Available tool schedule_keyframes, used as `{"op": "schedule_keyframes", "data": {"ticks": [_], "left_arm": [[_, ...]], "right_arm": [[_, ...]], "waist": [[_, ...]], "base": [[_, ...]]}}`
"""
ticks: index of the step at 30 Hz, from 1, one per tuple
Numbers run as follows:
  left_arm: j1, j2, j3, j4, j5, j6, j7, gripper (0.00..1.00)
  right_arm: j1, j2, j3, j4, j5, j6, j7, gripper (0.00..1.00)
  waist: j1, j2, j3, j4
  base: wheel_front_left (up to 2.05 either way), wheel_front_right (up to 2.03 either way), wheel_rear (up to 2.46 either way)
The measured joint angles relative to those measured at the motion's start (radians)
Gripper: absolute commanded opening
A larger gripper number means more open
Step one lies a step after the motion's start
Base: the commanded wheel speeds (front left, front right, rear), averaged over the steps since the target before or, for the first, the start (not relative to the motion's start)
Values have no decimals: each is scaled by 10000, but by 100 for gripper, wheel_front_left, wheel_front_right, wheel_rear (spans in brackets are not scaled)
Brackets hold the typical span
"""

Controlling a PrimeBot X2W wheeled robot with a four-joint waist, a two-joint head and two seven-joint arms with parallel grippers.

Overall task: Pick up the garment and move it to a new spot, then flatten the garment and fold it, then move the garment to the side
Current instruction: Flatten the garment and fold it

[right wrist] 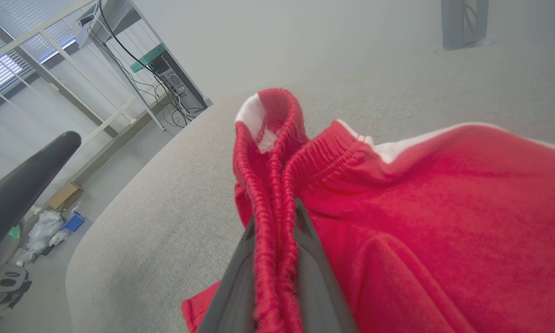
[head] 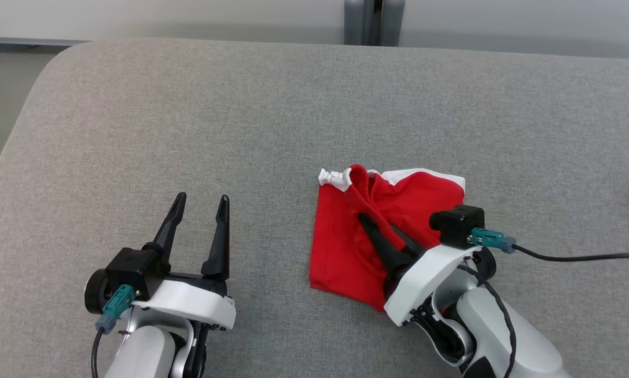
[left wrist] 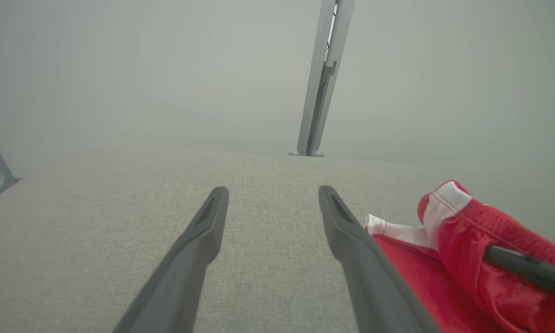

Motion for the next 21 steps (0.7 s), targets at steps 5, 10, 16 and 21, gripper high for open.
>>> {"op": "schedule_keyframes", "data": {"ticks": [5, 10, 16, 21], "left_arm": [[-109, -13, -82, 81, 6, -33, -29, 100], [-178, -13, -96, 121, 17, -33, -44, 100], [-178, 17, -86, 167, 4, -31, -75, 100], [-166, 121, 38, 117, 0, 12, -121, 100]], "right_arm": [[-459, -15, 911, 435, 688, 0, -318, 100], [-761, -12, 2146, 418, 1469, 0, -454, 100], [-1079, -2, 2989, 370, 1530, 0, -963, 100], [-1055, 13, 2257, 167, 1685, 0, -1427, 100]], "waist": [[0, 0, 115, 7], [0, 0, 94, -43], [0, 0, -20, -91], [0, 0, -151, -279]], "base": [[0, 0, 0], [0, 0, 0], [0, 0, 0], [0, 0, 0]]}}
